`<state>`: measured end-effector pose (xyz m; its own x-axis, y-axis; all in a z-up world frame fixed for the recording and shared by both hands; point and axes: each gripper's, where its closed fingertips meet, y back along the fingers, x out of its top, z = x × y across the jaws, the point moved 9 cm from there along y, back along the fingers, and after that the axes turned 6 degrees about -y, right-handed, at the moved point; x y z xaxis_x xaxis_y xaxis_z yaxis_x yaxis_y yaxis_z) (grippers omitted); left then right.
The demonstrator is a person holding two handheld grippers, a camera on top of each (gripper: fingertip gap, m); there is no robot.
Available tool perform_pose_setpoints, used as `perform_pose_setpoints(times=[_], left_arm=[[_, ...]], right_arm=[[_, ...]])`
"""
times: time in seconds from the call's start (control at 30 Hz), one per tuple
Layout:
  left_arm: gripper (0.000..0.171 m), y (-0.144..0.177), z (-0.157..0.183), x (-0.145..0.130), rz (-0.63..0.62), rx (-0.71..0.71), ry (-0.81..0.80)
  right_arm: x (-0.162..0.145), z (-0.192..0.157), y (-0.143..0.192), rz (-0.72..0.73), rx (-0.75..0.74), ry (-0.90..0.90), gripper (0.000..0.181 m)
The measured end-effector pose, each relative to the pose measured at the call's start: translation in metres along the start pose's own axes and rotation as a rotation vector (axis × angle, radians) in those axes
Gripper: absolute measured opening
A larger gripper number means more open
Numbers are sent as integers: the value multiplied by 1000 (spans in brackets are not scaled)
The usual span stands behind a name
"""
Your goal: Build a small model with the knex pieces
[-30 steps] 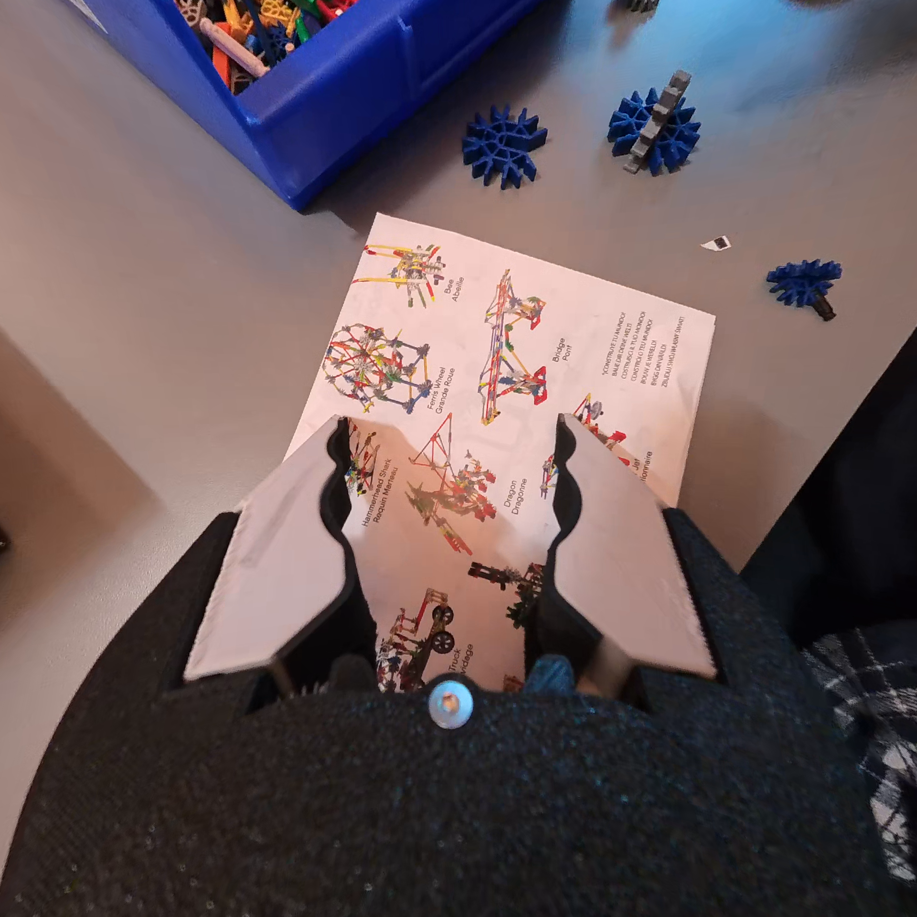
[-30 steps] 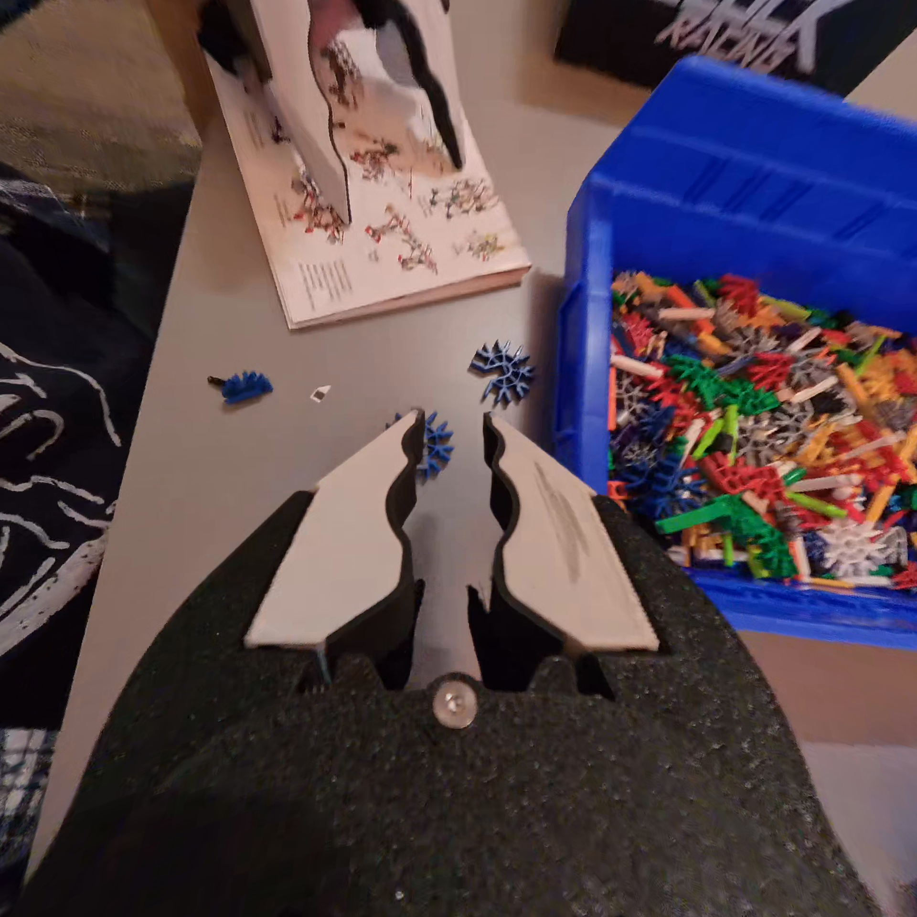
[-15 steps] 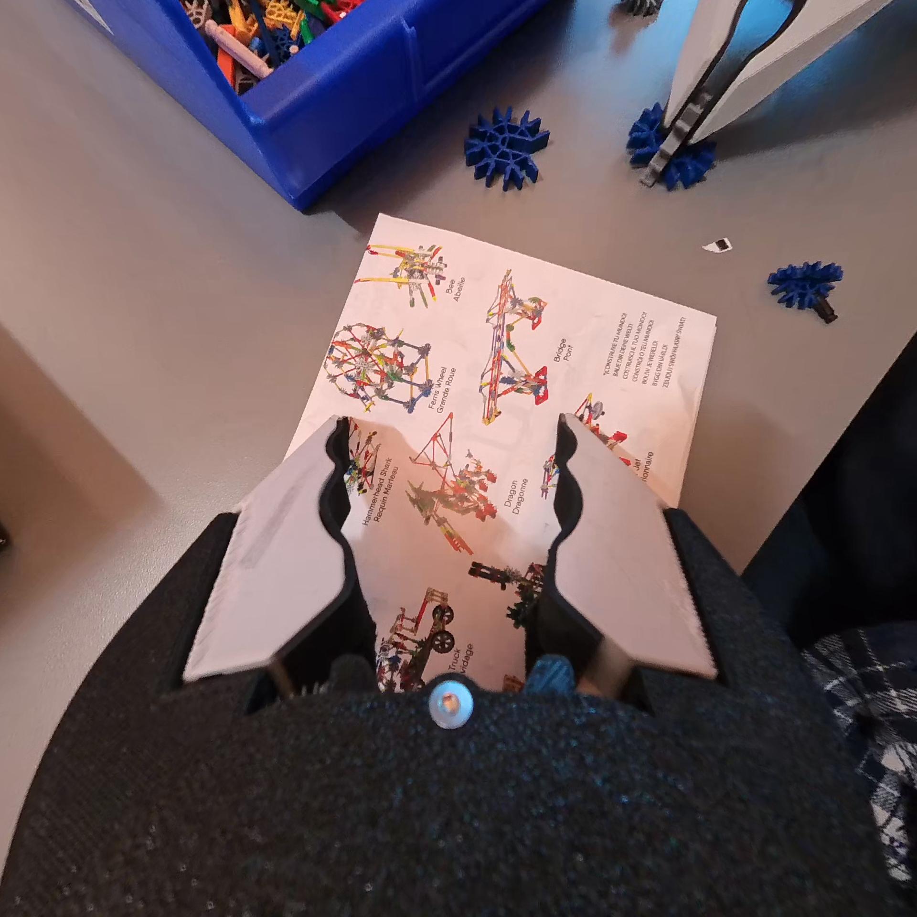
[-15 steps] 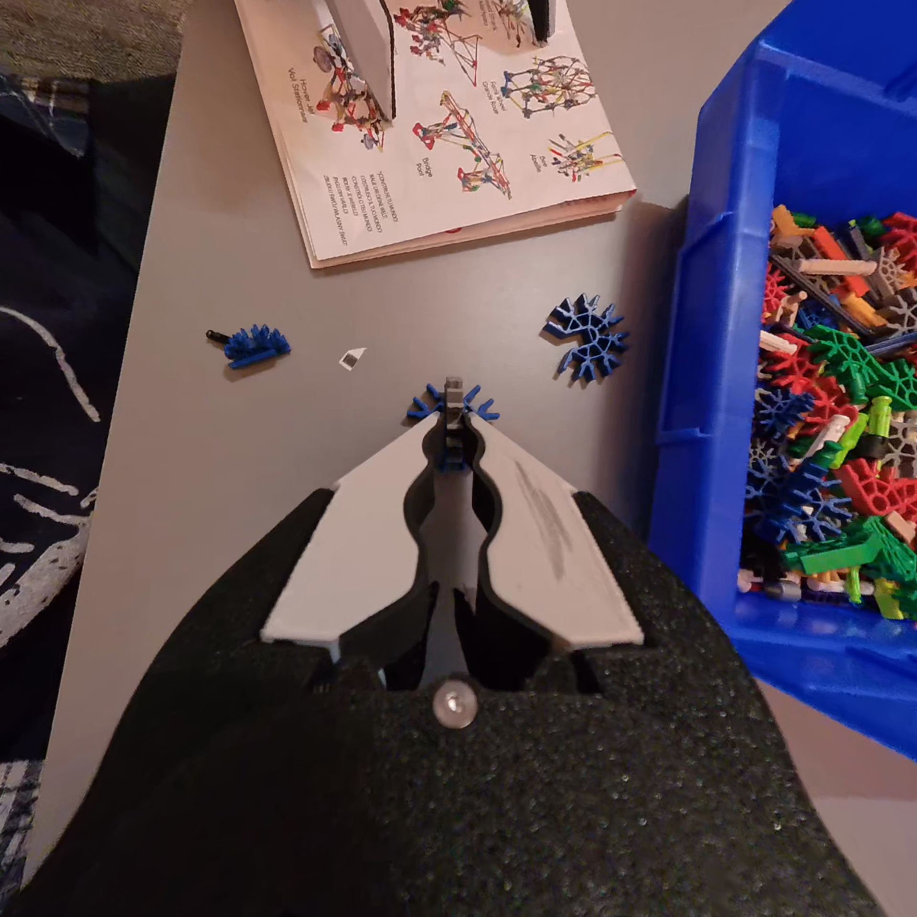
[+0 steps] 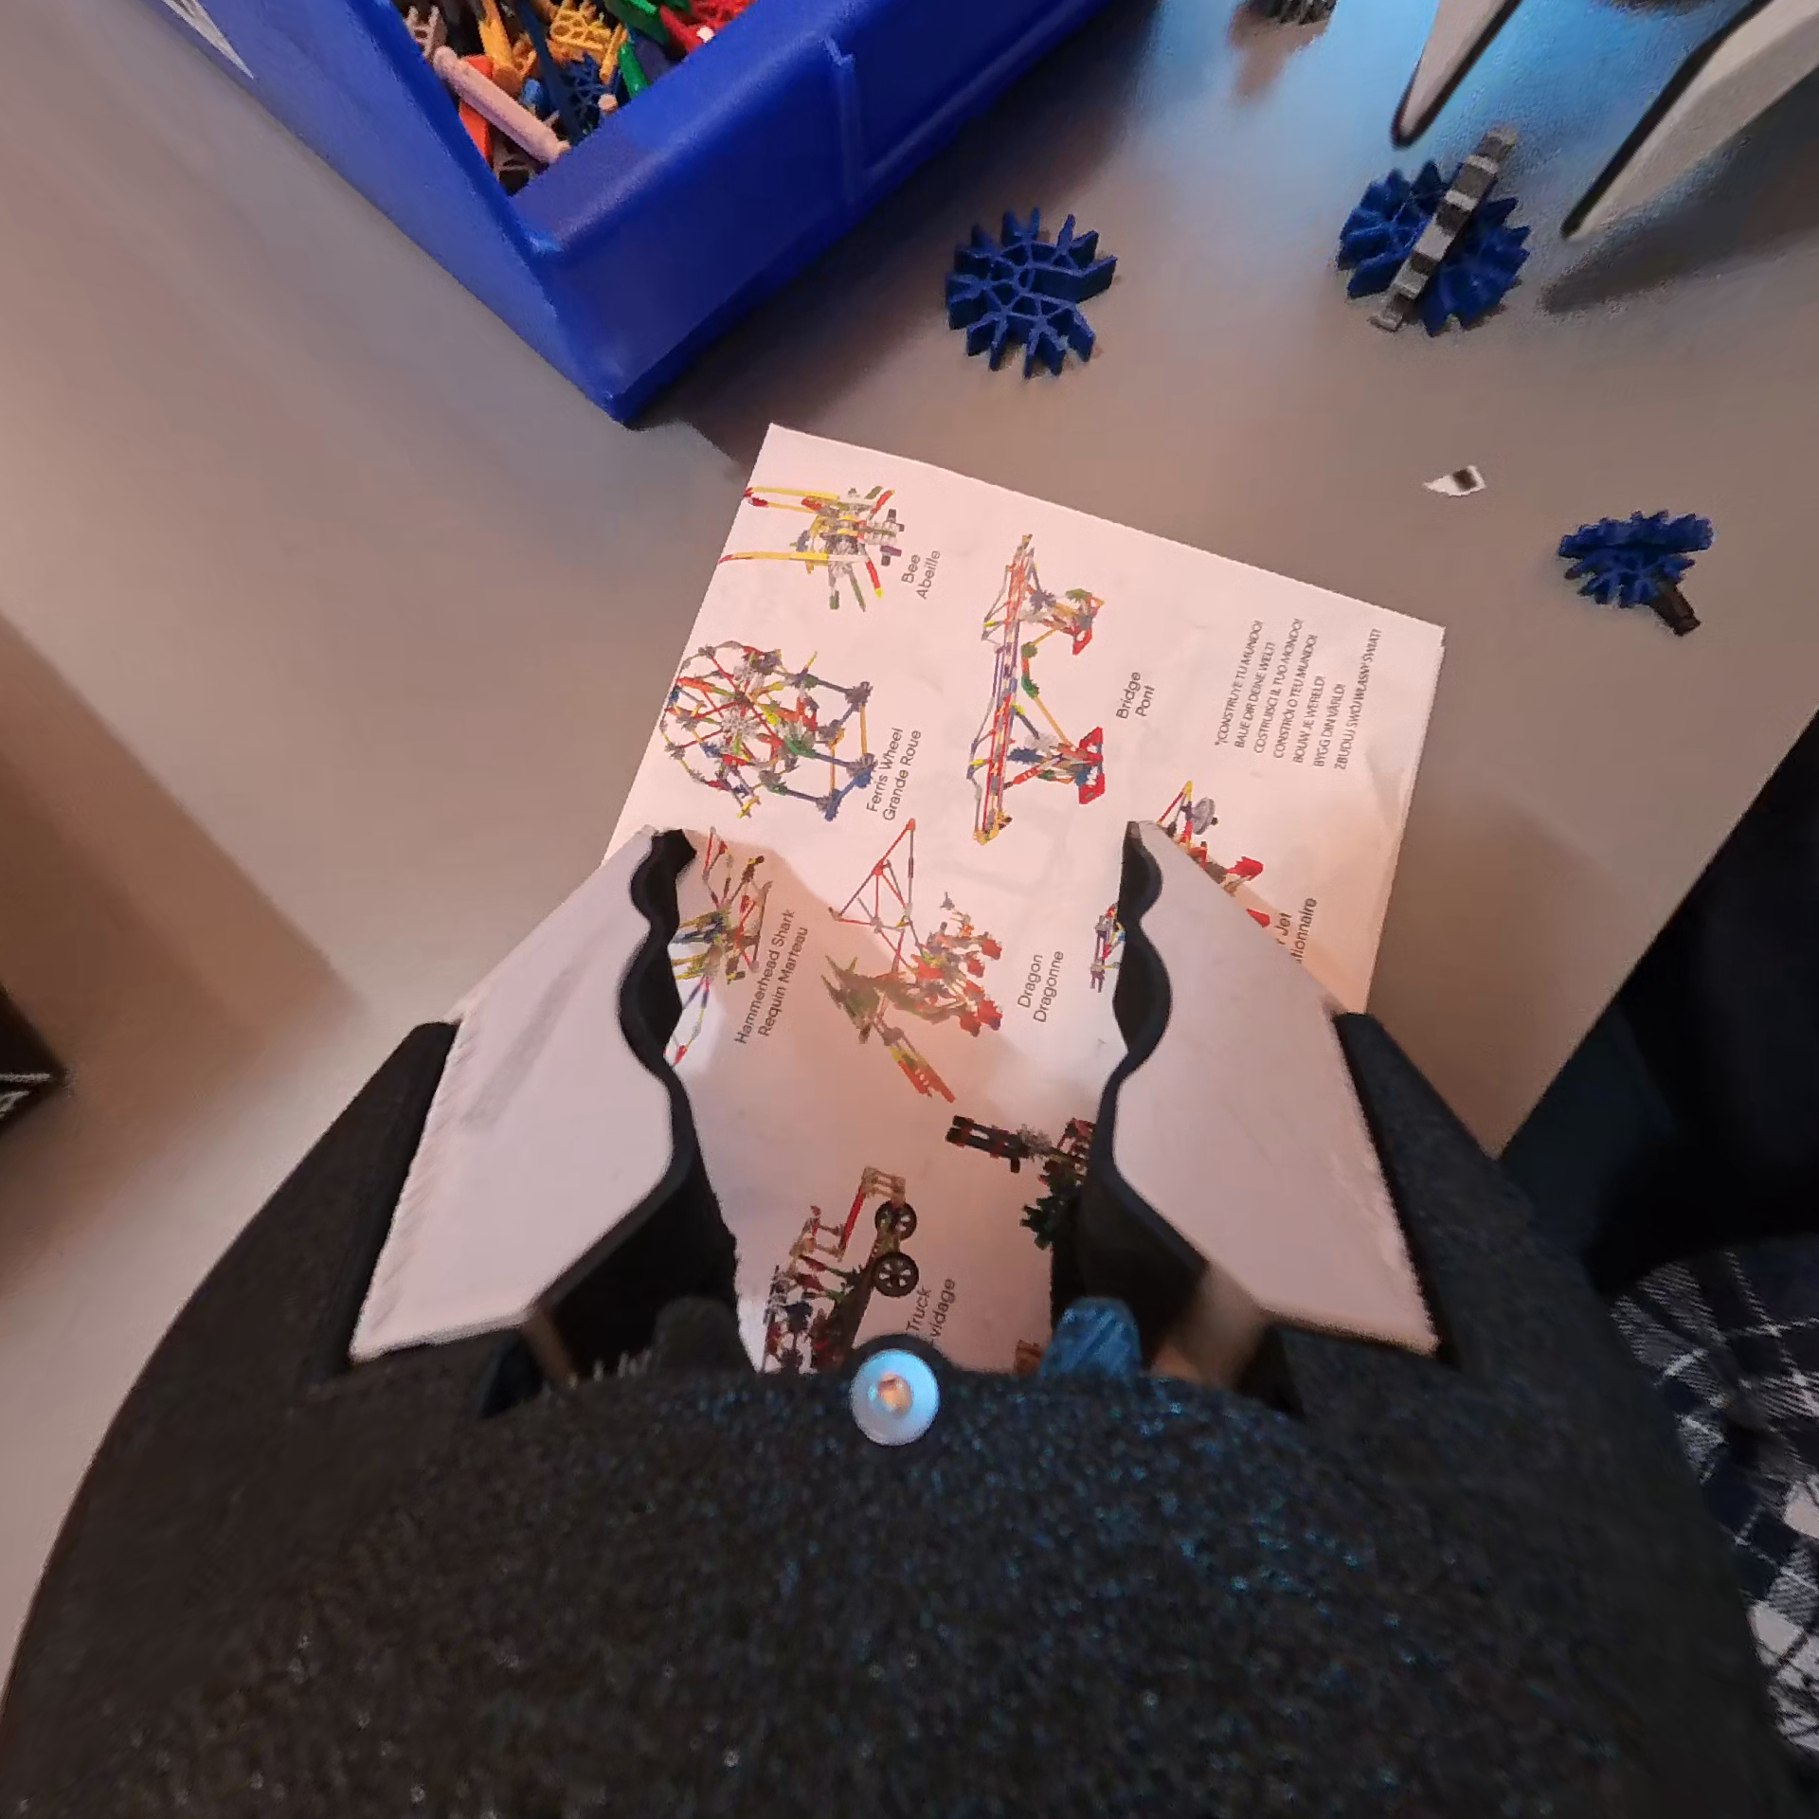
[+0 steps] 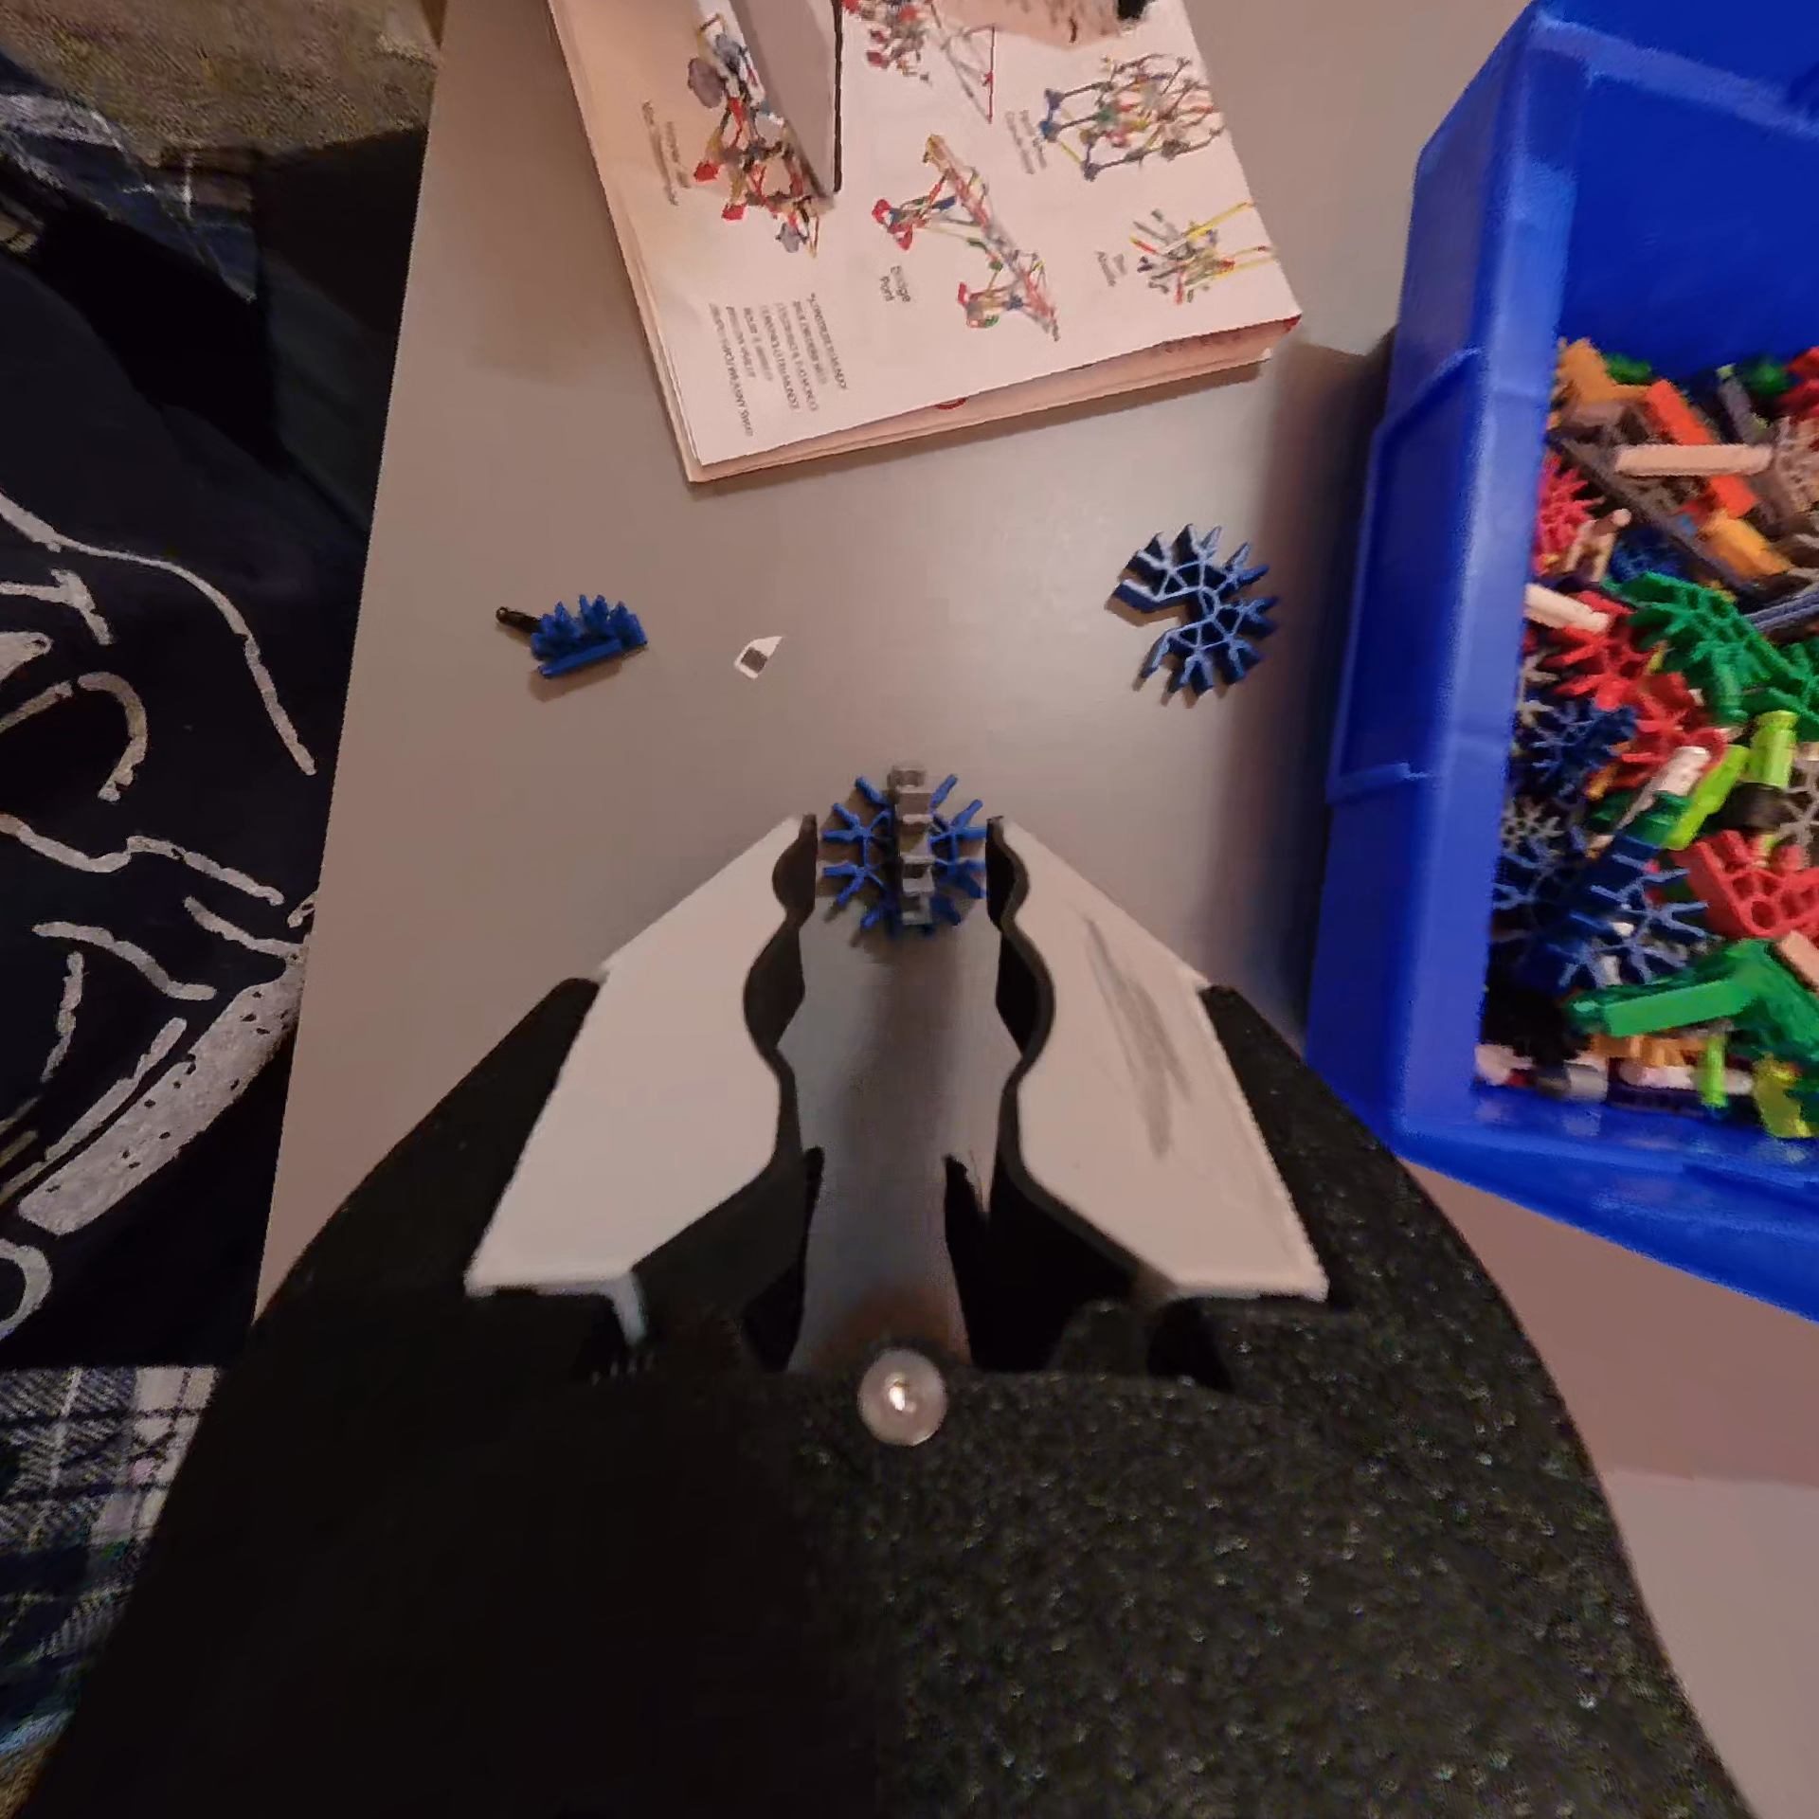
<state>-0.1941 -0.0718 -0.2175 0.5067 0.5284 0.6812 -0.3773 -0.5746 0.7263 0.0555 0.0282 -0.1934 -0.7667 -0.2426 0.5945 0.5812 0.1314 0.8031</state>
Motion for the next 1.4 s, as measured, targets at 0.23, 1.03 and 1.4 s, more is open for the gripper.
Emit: perform_pose_setpoints(times=[0.23,1.03,1.4], left_arm=[[96,4,-2,2,4,29,-33],[90,11,54,45,140,-70,-161],[90,20,38,25,100,32,-102]], right_arm=[[6,13,18,69,-61,-12,34],[-11,1,-4,104,-38,-118,5],[-16,-6,9,105,-28,-108,6]])
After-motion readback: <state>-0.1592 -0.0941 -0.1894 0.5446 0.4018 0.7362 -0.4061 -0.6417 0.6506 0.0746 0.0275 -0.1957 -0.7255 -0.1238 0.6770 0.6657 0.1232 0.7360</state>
